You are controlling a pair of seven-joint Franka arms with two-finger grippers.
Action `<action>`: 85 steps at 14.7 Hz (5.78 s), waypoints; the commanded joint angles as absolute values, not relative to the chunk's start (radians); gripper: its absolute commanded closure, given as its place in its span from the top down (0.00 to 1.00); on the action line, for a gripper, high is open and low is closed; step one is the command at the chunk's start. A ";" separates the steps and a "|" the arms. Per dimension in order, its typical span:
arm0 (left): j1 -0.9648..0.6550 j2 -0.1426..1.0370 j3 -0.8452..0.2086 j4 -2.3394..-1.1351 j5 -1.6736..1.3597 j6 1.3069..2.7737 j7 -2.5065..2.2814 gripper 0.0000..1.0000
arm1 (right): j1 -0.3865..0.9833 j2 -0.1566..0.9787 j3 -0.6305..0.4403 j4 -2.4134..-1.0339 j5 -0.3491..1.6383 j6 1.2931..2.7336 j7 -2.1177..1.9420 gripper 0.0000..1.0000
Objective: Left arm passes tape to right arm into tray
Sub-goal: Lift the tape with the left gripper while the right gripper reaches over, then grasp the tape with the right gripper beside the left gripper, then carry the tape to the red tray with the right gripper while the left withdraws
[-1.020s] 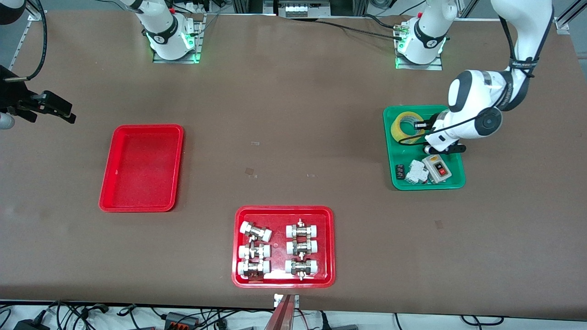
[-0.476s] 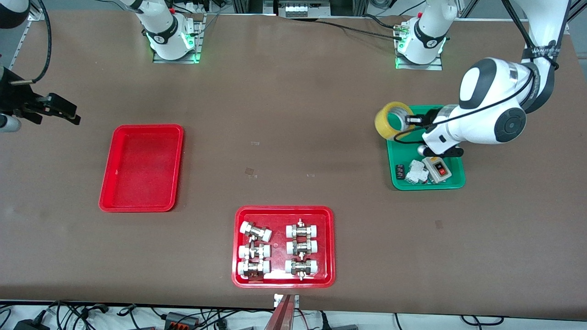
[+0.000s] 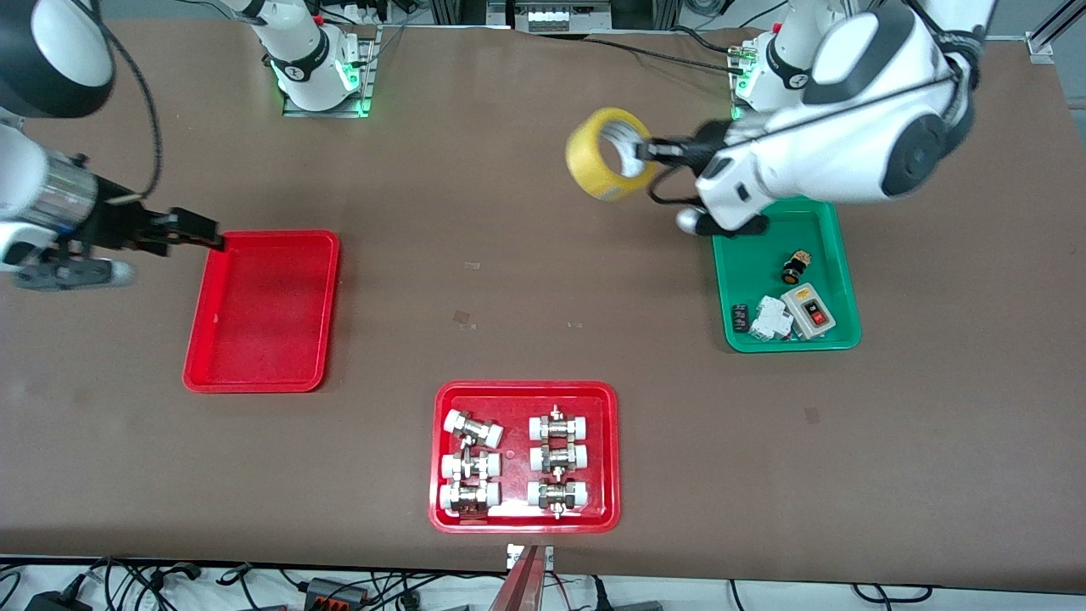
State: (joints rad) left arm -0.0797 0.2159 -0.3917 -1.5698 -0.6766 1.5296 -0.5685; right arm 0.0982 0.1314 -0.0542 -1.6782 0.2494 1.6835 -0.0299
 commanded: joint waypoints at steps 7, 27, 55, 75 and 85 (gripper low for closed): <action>-0.124 0.331 -0.394 -1.425 -0.730 1.563 -0.634 0.05 | 0.305 0.212 -0.060 -1.526 0.756 1.683 -0.038 1.00; -0.086 0.328 -0.390 -1.424 -0.733 1.563 -0.512 0.05 | 0.635 0.270 -0.054 -1.497 0.908 2.022 0.313 1.00; -0.084 0.328 -0.391 -1.424 -0.732 1.563 -0.506 0.05 | 0.608 0.252 -0.066 -1.499 0.910 1.852 0.348 0.23; 0.167 0.241 -0.385 -1.381 -0.352 1.295 -0.154 1.00 | 0.329 0.388 -0.067 -1.572 0.888 1.786 0.238 0.23; 0.262 0.114 -0.391 -1.460 -0.049 1.393 0.052 1.00 | -0.202 0.638 -0.067 -1.574 0.729 1.517 -0.372 0.23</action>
